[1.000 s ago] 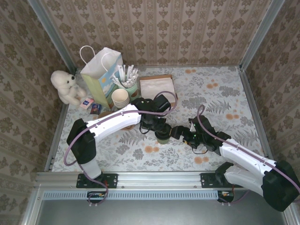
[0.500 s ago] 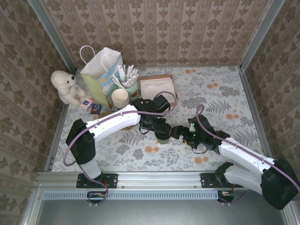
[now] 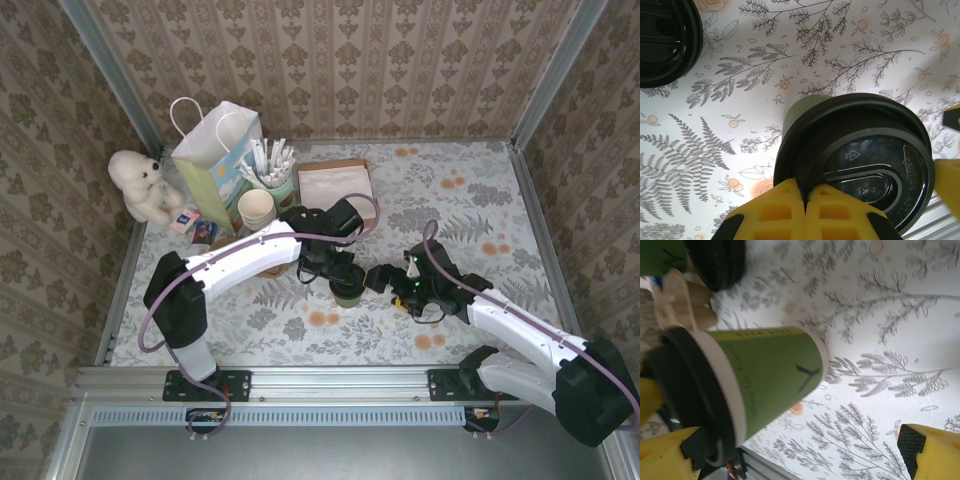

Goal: Pack the takeout coffee

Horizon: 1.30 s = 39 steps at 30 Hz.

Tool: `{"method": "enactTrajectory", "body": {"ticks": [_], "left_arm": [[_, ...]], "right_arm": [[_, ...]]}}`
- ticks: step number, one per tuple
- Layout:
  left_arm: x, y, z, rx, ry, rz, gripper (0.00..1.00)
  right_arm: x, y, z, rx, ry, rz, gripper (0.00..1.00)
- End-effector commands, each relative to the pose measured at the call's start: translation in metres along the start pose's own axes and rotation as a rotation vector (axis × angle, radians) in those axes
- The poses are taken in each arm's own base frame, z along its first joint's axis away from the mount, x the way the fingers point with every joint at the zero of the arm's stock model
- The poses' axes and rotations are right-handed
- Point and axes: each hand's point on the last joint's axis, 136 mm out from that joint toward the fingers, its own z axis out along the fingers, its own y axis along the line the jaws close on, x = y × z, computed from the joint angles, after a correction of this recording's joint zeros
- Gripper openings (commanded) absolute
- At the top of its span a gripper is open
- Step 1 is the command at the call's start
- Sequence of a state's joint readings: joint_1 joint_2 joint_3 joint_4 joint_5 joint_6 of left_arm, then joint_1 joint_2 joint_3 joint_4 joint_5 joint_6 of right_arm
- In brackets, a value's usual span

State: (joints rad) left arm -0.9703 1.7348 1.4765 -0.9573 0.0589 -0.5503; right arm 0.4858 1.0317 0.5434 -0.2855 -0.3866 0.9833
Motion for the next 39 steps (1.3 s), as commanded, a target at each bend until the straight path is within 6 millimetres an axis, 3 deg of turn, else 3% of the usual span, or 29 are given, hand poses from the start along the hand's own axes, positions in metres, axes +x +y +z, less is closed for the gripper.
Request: {"method": "enactTrajectory", "body": {"ticks": [1,4,7,11,24,33,36,39], "left_arm": [[0.003,0.021,0.007,-0.083,0.065,0.119,0.00],[-0.012,0.018,0.003,-0.101,0.045,0.184,0.00],[-0.014,0.017,0.003,-0.120,0.062,0.209,0.00],[-0.011,0.015,0.006,-0.112,0.067,0.196,0.00],[-0.009,0.008,0.012,-0.074,0.064,0.150,0.00],[0.009,0.004,0.042,-0.020,0.119,0.096,0.00],[0.009,0.007,0.043,-0.034,0.124,0.097,0.00],[0.001,0.007,0.034,-0.049,0.091,0.112,0.00]], "right_arm": [[-0.028,0.033,-0.025,-0.088,-0.088,-0.079,1.00],[-0.051,0.031,-0.020,-0.053,-0.119,-0.081,0.98],[-0.053,0.037,-0.007,-0.057,-0.040,-0.087,0.97],[-0.054,0.026,0.007,-0.015,-0.003,-0.067,0.96],[-0.037,-0.009,0.030,0.031,0.047,0.030,0.96],[-0.012,-0.040,0.046,0.085,0.131,0.080,0.97],[-0.017,-0.029,0.043,0.058,0.121,0.066,0.97],[-0.028,0.004,0.038,-0.056,0.108,0.020,0.98]]}}
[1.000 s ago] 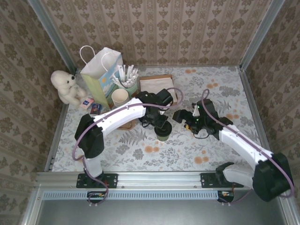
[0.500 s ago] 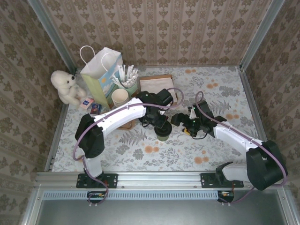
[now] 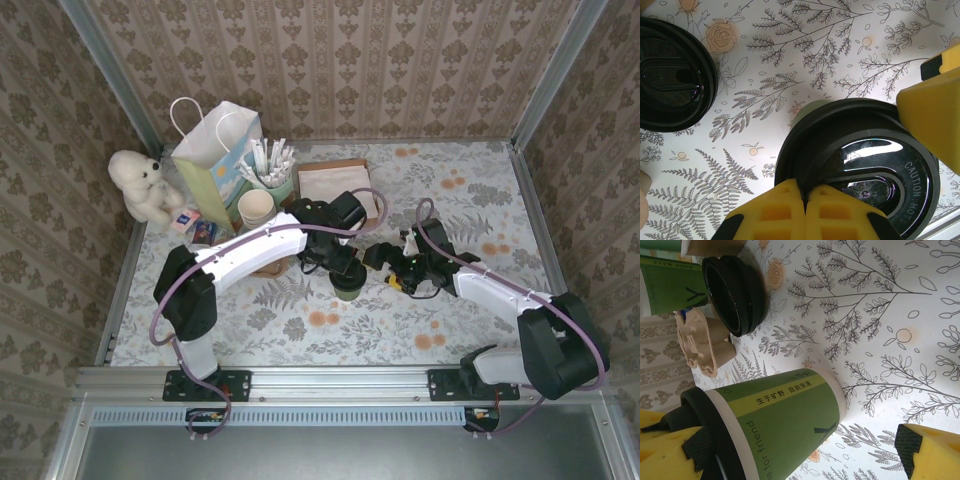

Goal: Pack the takeout coffee

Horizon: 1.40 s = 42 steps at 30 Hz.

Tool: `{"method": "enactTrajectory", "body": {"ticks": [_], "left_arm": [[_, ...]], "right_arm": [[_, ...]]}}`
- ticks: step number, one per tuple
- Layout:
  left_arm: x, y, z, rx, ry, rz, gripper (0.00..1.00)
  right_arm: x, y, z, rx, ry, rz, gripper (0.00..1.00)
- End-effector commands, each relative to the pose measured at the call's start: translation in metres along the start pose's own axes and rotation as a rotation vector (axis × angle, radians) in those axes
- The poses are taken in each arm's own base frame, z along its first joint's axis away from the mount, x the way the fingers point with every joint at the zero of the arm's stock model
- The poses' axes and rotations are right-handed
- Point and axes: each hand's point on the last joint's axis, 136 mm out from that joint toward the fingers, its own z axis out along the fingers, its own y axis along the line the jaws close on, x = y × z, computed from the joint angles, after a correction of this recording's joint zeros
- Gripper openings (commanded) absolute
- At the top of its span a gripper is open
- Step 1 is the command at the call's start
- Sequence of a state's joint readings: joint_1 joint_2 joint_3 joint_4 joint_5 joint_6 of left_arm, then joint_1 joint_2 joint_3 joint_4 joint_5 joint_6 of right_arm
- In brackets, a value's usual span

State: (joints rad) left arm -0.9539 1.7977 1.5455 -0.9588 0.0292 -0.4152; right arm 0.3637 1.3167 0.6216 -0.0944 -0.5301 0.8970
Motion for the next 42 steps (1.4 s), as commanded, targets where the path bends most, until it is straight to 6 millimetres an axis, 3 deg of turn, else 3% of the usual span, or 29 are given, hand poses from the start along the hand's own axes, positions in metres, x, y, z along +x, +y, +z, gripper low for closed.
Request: {"method": "enactTrajectory", "body": {"ticks": [1,4,9,14,21,30,36,42], "left_arm": [[0.019,0.001,0.025,-0.016,0.098,-0.003,0.00],[0.016,-0.001,0.021,-0.007,0.079,-0.014,0.00],[0.014,-0.007,0.023,0.020,0.075,-0.040,0.00],[0.015,-0.014,0.025,0.030,0.078,-0.041,0.00],[0.015,-0.016,0.025,0.032,0.072,-0.051,0.00],[0.013,-0.014,0.021,0.021,0.052,-0.058,0.00],[0.011,-0.011,0.021,0.007,0.047,-0.058,0.00],[0.008,-0.005,0.019,-0.036,0.033,-0.082,0.00]], "right_arm": [[0.011,0.008,0.006,-0.029,0.070,0.002,0.99],[0.007,0.018,0.011,-0.061,0.094,-0.004,0.99],[0.017,0.003,0.032,-0.044,0.177,0.049,0.99],[0.022,-0.007,0.035,-0.015,0.182,0.064,0.99],[0.016,0.001,0.033,-0.023,0.180,0.034,0.99],[0.009,0.020,0.047,-0.059,0.208,0.018,0.99],[-0.005,0.030,0.053,-0.066,0.184,0.016,1.00],[-0.052,0.032,0.037,0.007,0.004,0.025,1.00]]}}
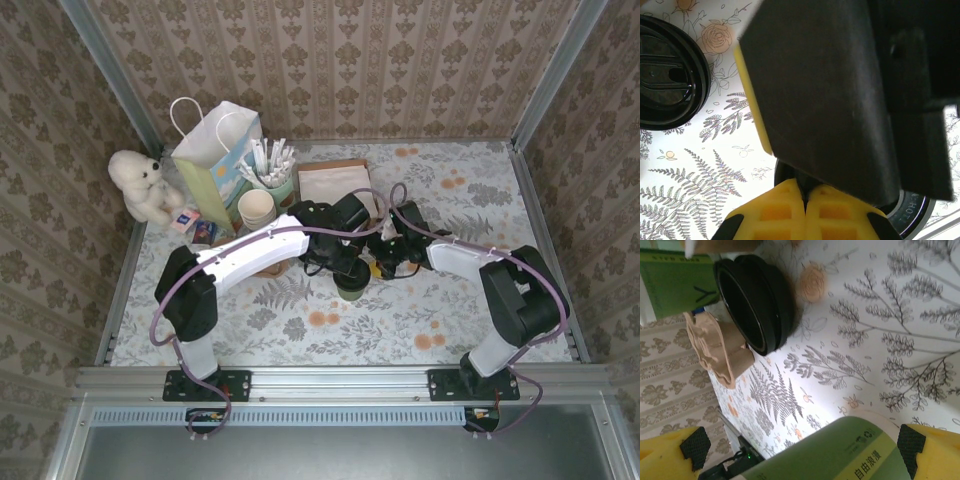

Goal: Pack the takeout coffee

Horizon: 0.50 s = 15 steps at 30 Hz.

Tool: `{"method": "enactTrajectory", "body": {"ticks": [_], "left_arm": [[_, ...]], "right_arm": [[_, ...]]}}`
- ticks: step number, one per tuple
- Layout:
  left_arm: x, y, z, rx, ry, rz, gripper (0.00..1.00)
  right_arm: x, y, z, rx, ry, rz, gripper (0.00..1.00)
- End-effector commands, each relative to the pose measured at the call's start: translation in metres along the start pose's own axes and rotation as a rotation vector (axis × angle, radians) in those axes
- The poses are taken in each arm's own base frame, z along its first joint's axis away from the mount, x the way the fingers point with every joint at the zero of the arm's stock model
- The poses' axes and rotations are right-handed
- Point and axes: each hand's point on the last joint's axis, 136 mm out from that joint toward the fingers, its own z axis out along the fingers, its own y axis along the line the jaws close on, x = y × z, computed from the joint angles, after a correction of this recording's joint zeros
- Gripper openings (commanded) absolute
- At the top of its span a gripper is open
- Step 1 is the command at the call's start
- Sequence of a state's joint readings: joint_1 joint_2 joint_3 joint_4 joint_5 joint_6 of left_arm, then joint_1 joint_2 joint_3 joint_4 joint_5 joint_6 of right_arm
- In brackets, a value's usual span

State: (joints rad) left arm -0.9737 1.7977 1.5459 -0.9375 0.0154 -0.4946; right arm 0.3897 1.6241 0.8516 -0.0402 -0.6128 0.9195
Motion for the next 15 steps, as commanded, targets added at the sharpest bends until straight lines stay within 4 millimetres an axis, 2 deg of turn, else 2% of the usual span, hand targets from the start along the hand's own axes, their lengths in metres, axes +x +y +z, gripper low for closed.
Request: {"method": "enactTrajectory", "body": {"ticks": [1,6,8,12,15], "left_arm": [[0.011,0.005,0.018,-0.048,0.052,-0.028,0.00],[0.009,0.009,0.013,-0.075,0.035,-0.044,0.00],[0.007,0.010,0.012,-0.079,0.023,-0.052,0.00],[0.005,0.008,0.010,-0.074,0.012,-0.071,0.00],[0.005,0.008,0.008,-0.079,0.006,-0.078,0.00]], "right_arm": [[-0.026,0.001,-0.020,0.051,-0.119,0.011,1.00],[-0.028,-0.016,-0.051,0.125,-0.191,0.000,1.00],[-0.021,-0.029,-0.062,0.136,-0.206,0.009,1.00],[-0.013,-0.034,-0.087,0.016,-0.253,0.069,1.00],[0.003,-0.040,-0.099,0.011,-0.242,0.014,1.00]]}}
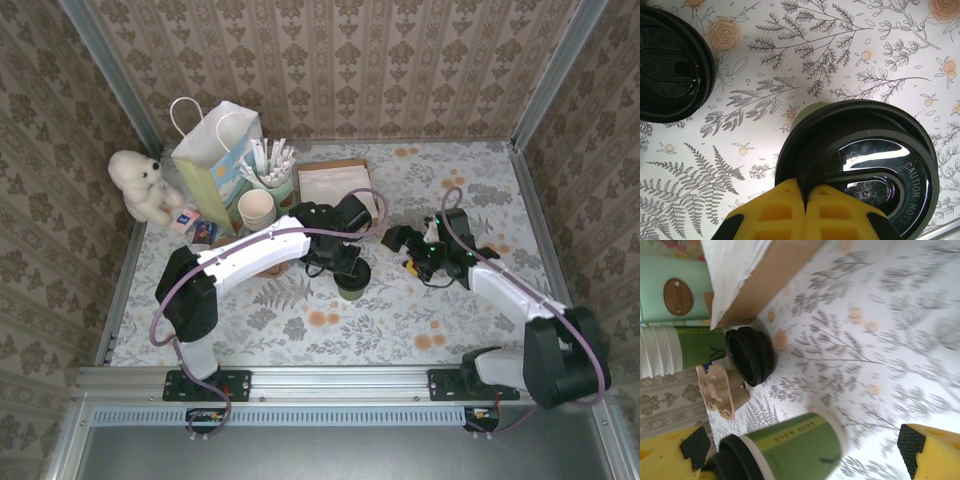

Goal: Pack the takeout coffee

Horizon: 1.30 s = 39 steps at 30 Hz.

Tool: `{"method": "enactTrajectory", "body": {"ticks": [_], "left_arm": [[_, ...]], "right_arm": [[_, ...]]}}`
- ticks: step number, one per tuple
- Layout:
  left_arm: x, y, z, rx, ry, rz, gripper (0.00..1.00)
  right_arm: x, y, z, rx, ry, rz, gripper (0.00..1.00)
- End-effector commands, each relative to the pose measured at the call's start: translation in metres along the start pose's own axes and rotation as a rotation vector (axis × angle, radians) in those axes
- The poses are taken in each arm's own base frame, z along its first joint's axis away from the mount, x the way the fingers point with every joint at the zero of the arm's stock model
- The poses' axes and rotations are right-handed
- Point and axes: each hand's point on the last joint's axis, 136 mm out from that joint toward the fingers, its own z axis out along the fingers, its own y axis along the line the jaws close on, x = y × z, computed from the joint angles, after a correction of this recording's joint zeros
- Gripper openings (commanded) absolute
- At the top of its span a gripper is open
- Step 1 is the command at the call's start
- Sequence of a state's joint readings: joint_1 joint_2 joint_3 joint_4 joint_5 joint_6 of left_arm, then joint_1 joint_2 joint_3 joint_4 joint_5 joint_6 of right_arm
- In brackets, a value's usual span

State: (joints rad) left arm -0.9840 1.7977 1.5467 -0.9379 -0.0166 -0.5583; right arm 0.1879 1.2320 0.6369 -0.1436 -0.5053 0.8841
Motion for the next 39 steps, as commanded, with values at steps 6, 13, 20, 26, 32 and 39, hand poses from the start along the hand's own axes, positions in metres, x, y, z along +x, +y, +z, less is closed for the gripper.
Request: {"method": "enactTrajectory", "body": {"ticks": [6,13,20,26,32,39], "left_arm": [[0.004,0.010,0.008,-0.076,-0.002,-0.057,0.00],[0.003,0.008,0.006,-0.074,-0.012,-0.072,0.00],[0.005,0.006,0.010,-0.069,0.002,-0.070,0.00],[0.004,0.004,0.011,-0.060,0.010,-0.070,0.00],[0.005,-0.002,0.014,-0.035,0.015,-0.069,0.00],[0.010,-0.004,0.022,0.003,0.053,-0.087,0.00]], "right_arm": [[0.059,0.006,-0.020,-0.175,0.195,-0.096,1.00],[0.081,0.004,-0.017,-0.235,0.241,-0.117,1.00],[0.093,0.005,-0.009,-0.238,0.266,-0.126,1.00],[0.094,0.013,0.006,-0.247,0.274,-0.159,1.00],[0.094,-0.015,0.023,-0.125,0.266,-0.132,1.00],[0.100,-0.053,0.033,0.030,0.294,-0.067,1.00]]}}
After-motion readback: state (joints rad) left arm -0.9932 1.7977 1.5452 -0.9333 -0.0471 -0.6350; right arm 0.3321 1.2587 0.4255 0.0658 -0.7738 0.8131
